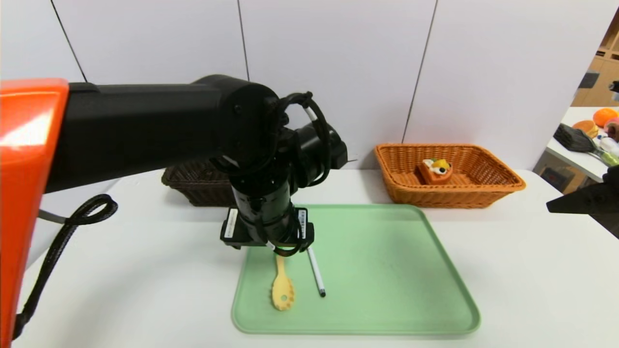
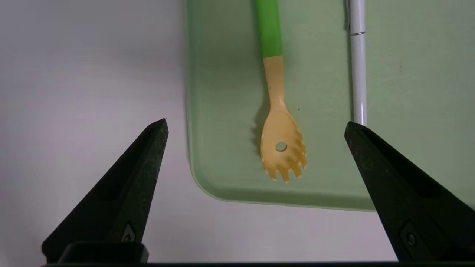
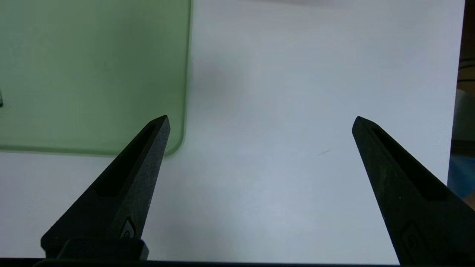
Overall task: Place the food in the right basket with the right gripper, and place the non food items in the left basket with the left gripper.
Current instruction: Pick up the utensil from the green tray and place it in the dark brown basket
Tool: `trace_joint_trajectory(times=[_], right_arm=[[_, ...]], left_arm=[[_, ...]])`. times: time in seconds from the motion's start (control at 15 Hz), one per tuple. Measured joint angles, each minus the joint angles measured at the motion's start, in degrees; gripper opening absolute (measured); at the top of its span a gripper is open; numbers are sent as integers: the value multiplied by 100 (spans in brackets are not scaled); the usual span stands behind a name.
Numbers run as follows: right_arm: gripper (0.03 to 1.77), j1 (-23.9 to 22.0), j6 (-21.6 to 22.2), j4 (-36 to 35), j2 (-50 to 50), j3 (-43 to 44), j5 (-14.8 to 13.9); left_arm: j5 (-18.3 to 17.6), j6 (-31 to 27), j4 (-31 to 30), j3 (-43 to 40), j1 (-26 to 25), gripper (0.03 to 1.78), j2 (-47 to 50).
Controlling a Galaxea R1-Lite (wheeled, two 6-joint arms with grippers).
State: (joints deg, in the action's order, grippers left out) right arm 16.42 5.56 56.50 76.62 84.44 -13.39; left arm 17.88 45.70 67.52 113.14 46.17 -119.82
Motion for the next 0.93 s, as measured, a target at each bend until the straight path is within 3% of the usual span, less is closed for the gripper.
trace_joint_trajectory(times=[0.47,0.93], right_arm=[[169,-13,-88,-24,-10,28,41],[169,-55,-88,-199,15,21,55]], left_arm=[[-33,407,-83,15,9,169,-317],[-334,672,-99,9,-52,169,-452]])
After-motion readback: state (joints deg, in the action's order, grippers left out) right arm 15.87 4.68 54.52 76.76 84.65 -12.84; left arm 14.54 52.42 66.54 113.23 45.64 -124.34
